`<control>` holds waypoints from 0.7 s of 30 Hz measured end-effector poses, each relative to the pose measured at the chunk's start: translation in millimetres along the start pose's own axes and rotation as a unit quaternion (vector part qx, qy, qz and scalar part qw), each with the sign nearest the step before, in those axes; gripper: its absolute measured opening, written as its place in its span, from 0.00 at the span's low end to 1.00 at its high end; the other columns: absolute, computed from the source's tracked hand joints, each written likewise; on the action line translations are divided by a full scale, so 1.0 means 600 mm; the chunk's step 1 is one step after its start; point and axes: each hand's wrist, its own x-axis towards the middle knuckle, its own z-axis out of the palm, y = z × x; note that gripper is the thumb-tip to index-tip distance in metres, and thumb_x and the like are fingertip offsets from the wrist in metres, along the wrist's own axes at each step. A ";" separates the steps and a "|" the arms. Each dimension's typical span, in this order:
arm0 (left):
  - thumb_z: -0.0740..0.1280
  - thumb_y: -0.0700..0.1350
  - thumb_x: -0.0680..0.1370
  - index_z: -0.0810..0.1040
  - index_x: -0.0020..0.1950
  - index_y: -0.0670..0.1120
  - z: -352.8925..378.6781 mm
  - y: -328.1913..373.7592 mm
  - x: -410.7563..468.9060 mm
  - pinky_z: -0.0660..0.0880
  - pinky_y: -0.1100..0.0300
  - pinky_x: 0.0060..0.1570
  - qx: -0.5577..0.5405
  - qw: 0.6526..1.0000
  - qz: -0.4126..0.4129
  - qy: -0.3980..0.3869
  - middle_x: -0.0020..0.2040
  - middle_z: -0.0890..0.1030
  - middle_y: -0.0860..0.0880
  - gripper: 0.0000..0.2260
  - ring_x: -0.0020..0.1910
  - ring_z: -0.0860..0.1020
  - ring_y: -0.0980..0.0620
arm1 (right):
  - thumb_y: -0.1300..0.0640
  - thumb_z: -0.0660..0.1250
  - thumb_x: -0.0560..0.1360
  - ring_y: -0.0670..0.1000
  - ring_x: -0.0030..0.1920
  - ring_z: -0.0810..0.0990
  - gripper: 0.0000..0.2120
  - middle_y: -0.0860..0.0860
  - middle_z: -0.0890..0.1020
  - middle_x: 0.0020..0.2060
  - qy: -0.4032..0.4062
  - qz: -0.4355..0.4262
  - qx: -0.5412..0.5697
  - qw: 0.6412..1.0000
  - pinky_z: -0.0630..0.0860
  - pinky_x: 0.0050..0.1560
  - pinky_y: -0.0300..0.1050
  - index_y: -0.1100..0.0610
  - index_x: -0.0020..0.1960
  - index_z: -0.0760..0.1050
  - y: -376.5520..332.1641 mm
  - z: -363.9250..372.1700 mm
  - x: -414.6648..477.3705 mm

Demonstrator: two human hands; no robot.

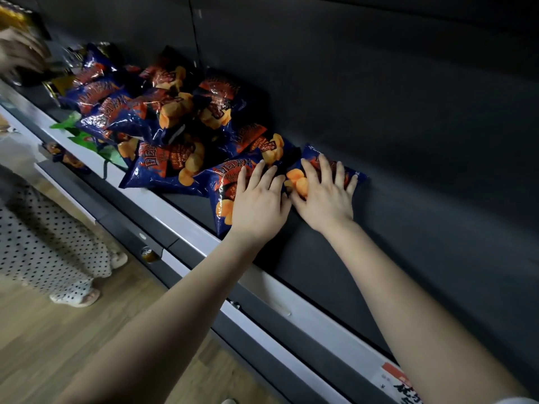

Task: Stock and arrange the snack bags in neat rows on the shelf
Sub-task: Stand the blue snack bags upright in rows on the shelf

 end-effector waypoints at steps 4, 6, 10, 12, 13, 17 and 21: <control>0.51 0.53 0.76 0.76 0.63 0.44 0.004 -0.003 0.001 0.53 0.44 0.72 -0.005 1.000 -0.001 0.012 0.65 0.76 0.45 0.24 0.71 0.66 0.43 | 0.35 0.58 0.75 0.63 0.75 0.50 0.35 0.53 0.52 0.77 0.001 0.007 0.006 1.000 0.47 0.70 0.70 0.46 0.76 0.52 0.000 -0.002 0.001; 0.51 0.53 0.76 0.75 0.64 0.44 0.004 -0.004 0.001 0.52 0.44 0.72 -0.009 1.000 0.001 0.018 0.65 0.76 0.45 0.24 0.71 0.66 0.43 | 0.35 0.58 0.74 0.62 0.75 0.50 0.35 0.52 0.52 0.77 -0.002 0.011 0.007 1.000 0.48 0.69 0.70 0.46 0.76 0.51 0.000 -0.003 0.000; 0.54 0.51 0.76 0.75 0.64 0.44 0.010 -0.007 0.002 0.52 0.45 0.72 -0.011 0.999 0.002 0.039 0.65 0.76 0.45 0.22 0.71 0.67 0.43 | 0.35 0.58 0.74 0.61 0.73 0.55 0.35 0.52 0.55 0.76 0.006 0.023 0.001 1.000 0.52 0.68 0.71 0.45 0.76 0.52 -0.005 -0.004 -0.002; 0.56 0.51 0.76 0.75 0.64 0.44 0.013 -0.008 0.003 0.52 0.45 0.72 -0.013 0.999 0.001 0.041 0.65 0.76 0.45 0.21 0.71 0.66 0.44 | 0.35 0.58 0.74 0.61 0.72 0.57 0.35 0.52 0.56 0.75 0.009 0.031 -0.004 0.999 0.53 0.67 0.71 0.46 0.76 0.53 -0.008 -0.005 -0.002; 0.55 0.51 0.76 0.75 0.64 0.44 0.014 -0.009 0.004 0.52 0.45 0.72 -0.013 0.999 0.000 0.042 0.65 0.76 0.45 0.21 0.71 0.66 0.44 | 0.35 0.58 0.74 0.61 0.71 0.58 0.34 0.52 0.56 0.75 0.009 0.035 -0.007 0.999 0.54 0.67 0.71 0.46 0.76 0.53 -0.010 -0.005 -0.002; 0.58 0.50 0.76 0.75 0.64 0.44 0.017 -0.010 0.004 0.52 0.44 0.72 -0.019 0.999 -0.001 0.046 0.65 0.76 0.45 0.19 0.72 0.66 0.43 | 0.36 0.59 0.75 0.62 0.70 0.60 0.34 0.53 0.58 0.74 0.010 0.045 -0.009 0.999 0.53 0.67 0.72 0.47 0.76 0.54 -0.013 -0.006 -0.002; 0.54 0.52 0.75 0.76 0.63 0.44 0.017 -0.011 0.005 0.54 0.43 0.71 -0.008 0.999 -0.001 0.042 0.64 0.77 0.45 0.22 0.71 0.67 0.43 | 0.36 0.59 0.75 0.63 0.70 0.60 0.34 0.53 0.58 0.74 0.005 0.051 -0.009 0.999 0.53 0.67 0.72 0.47 0.76 0.55 -0.016 -0.008 -0.003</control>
